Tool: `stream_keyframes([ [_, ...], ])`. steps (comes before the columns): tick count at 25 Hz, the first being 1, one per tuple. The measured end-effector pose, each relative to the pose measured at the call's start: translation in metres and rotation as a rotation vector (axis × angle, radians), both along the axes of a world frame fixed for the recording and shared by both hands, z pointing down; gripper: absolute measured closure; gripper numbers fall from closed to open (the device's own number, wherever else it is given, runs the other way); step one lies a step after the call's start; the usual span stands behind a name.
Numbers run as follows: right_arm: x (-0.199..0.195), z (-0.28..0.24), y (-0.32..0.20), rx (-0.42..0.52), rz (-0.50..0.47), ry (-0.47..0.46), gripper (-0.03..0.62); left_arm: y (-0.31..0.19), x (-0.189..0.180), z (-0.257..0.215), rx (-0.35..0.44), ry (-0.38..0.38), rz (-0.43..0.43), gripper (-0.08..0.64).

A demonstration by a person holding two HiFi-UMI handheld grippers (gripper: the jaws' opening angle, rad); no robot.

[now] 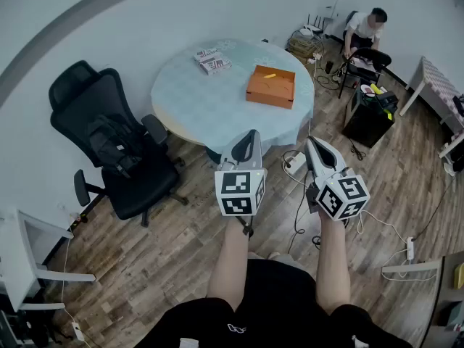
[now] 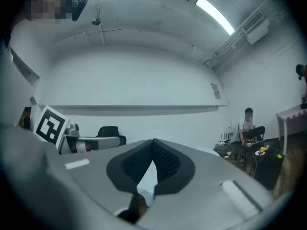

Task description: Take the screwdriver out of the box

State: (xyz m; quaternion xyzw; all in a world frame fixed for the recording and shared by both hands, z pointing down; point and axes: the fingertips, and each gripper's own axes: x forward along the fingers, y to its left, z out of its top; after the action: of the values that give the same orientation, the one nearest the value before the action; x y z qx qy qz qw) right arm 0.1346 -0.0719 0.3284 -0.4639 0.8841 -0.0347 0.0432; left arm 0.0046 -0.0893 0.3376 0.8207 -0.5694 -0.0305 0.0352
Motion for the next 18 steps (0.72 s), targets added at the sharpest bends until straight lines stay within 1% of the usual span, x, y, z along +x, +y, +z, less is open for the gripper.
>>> stream_keyframes([
  [4,-0.007,-0.002,-0.002,0.026,0.055,0.007,0.586,-0.001,-0.013,0.002,-0.010,0.018,0.014,0.557],
  [7,-0.013,-0.001,-0.003,0.033,0.057,0.028,0.586,-0.003,-0.017,-0.001,0.005,0.020,0.022,0.557],
  [12,-0.008,-0.006,-0.004,0.045,0.080,-0.006,0.586,-0.006,-0.017,-0.002,0.008,0.016,0.044,0.557],
  [18,-0.004,-0.012,-0.006,0.055,0.092,-0.003,0.586,-0.014,-0.014,-0.008,0.018,0.021,0.061,0.557],
])
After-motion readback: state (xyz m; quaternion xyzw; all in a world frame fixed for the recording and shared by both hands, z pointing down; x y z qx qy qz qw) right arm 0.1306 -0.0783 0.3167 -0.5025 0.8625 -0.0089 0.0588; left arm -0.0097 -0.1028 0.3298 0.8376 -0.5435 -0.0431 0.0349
